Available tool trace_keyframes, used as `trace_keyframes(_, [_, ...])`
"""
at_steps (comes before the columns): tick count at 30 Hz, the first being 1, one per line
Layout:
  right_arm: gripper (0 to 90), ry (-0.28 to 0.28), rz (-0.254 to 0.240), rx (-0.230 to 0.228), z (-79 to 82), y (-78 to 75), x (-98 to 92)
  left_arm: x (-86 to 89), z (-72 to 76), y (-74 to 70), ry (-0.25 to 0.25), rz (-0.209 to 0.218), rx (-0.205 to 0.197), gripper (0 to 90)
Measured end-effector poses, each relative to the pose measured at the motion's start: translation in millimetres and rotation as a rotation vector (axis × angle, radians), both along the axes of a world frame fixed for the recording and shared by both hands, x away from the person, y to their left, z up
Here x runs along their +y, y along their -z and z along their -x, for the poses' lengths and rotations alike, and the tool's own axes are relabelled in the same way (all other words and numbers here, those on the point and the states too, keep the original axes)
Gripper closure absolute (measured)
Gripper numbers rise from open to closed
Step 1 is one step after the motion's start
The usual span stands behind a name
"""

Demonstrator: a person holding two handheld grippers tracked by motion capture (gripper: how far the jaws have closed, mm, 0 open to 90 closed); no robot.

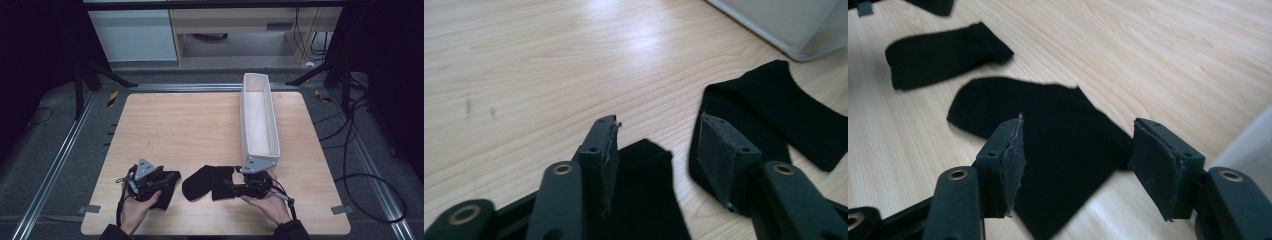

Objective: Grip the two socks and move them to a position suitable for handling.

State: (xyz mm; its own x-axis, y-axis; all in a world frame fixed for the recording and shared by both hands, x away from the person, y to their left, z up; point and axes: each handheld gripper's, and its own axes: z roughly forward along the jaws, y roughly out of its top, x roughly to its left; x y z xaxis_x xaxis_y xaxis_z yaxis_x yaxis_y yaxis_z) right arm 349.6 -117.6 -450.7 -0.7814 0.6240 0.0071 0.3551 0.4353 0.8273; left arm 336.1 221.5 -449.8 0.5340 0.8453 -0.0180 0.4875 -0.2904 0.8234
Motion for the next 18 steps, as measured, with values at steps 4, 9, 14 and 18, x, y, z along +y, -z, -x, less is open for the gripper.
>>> trace_keyframes(4, [39.1,-0.019,0.001,0.006,-7.2,-2.2,8.6,-14.1,-5.1,0.4,0.047,-0.024,0.012,53.1])
trace_keyframes(9, [42.0,-0.046,0.015,0.004,-8.2,2.5,16.1,-28.5,-9.9,9.0,0.101,-0.041,0.059,58.1])
trace_keyframes(14, [48.1,-0.073,0.049,0.021,-3.8,15.6,12.3,-36.9,-7.8,17.1,0.153,-0.054,0.099,61.4])
trace_keyframes(18, [52.1,-0.098,0.070,0.043,0.7,25.8,5.8,-41.6,-2.9,23.4,0.189,-0.087,0.120,61.5])
